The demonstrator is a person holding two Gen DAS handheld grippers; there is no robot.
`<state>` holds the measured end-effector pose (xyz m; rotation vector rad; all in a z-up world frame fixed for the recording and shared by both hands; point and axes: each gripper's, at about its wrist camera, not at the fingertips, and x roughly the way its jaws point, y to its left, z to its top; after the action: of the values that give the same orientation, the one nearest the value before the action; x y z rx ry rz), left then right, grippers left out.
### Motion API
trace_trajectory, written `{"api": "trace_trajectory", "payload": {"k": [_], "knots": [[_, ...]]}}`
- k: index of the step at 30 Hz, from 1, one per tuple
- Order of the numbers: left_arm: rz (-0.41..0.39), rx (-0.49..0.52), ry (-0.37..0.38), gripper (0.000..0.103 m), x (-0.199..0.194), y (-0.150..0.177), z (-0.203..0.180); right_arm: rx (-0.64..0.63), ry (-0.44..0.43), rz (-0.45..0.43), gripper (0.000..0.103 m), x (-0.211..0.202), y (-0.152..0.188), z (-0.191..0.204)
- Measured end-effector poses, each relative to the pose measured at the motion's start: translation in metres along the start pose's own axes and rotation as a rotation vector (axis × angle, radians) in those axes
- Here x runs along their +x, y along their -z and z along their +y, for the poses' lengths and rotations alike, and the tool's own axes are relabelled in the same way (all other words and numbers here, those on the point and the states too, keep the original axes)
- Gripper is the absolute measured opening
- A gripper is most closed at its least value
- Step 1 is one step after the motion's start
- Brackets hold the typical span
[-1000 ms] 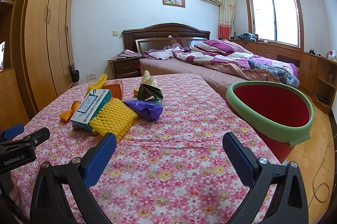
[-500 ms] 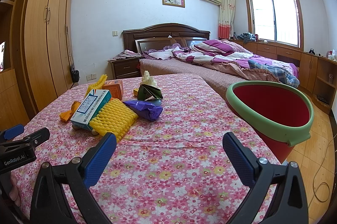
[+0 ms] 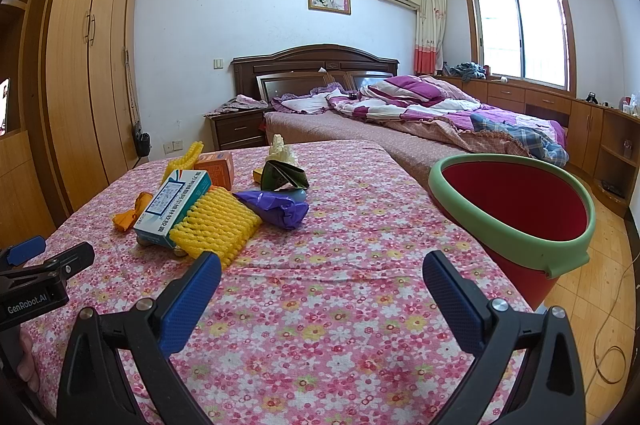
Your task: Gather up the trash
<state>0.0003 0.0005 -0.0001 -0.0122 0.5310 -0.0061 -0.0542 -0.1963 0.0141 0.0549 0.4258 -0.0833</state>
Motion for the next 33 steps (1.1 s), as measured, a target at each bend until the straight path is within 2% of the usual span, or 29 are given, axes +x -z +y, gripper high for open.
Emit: {"api": "trace_trajectory", "payload": {"k": [10, 15, 22, 27, 33], "knots": [[0.006, -0.013, 0.006, 0.099, 0.000, 0.001, 0.000, -0.002, -0.003, 0.001, 0.103, 0.000, 0.000, 0.000], [0.055, -0.049, 0.025, 0.099, 0.012, 0.007, 0.006, 0.002, -0.002, 0.017, 0.103, -0.002, 0.000, 0.006], [0.120, -0.014, 0.037, 0.099, 0.019, -0.019, 0.006, 0.036, -0.033, 0.097, 0.103, 0.015, -0.008, -0.004], [0.222, -0.011, 0.084, 0.099, 0.039, -0.037, 0.004, 0.037, -0.042, 0.116, 0.103, 0.019, -0.022, -0.010], [0.277, -0.001, 0.081, 0.098, 0.068, -0.057, 0.002, 0.059, -0.061, 0.160, 0.103, 0.035, -0.040, -0.021]]}}
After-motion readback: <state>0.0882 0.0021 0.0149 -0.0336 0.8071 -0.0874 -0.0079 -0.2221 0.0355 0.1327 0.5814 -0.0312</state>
